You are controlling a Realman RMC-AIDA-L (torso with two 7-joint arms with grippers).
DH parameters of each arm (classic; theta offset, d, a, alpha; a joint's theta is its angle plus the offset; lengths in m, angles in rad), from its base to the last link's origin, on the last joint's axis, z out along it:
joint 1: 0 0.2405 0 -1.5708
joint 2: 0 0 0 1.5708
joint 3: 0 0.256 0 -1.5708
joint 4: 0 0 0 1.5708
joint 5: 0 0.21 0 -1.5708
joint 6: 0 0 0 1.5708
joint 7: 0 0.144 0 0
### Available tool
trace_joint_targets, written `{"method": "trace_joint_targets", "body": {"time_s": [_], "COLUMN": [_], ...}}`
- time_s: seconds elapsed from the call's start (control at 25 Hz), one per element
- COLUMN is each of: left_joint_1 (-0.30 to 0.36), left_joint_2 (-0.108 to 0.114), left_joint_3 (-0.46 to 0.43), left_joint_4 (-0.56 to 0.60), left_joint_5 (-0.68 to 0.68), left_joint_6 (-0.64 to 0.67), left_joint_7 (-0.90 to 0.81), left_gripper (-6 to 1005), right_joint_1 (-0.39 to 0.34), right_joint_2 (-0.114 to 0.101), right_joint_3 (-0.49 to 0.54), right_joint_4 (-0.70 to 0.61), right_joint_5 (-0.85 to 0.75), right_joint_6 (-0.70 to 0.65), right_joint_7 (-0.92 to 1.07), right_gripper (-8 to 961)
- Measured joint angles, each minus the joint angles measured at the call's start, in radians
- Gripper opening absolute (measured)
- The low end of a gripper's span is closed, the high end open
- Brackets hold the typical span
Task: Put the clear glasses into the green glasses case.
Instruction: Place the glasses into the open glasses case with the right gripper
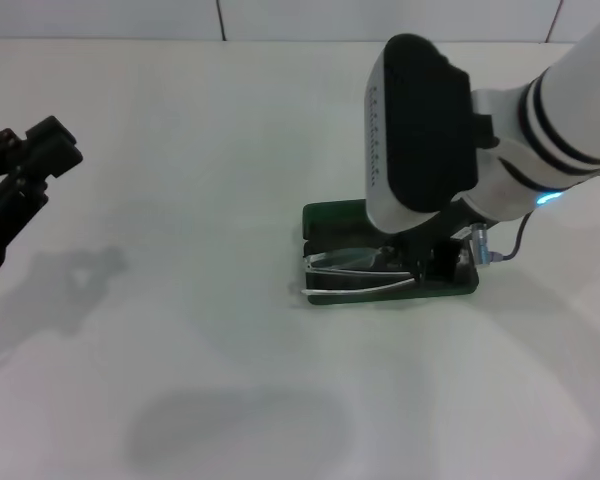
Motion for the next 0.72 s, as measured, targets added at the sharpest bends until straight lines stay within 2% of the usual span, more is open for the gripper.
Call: {"method": "trace_joint_targets", "body": {"time_s": [0.12, 0.36, 0.72], "left_joint_1": [-0.001, -0.002, -0.013], "left_joint_2": [-0.009, -0.011, -0.012], "left_joint_3": [-0.012, -0.013, -0.013], "left_joint_4": [0.000, -0.001, -0.017], "left_joint_5": [0.004, 0.005, 0.006], "left_joint_6": [0.000, -0.001, -0.008], "left_joint_7": [0.000, -0.002, 0.000], "left_gripper": [146, 147, 146], "right_joint_1": [0.001, 0.005, 0.006], "right_joint_2": [0.000, 0.000, 0.000], "right_joint_3": [-0.033, -0.100, -0.122], "right_joint_4": [0.014, 0.040, 0.074], "right_joint_5": [-0.025, -0.108, -0.132], "right_joint_6": [0.037, 0.089, 0.154], "right_joint_7": [0.002, 0.039, 0.042], "right_gripper": [72, 75, 78]}}
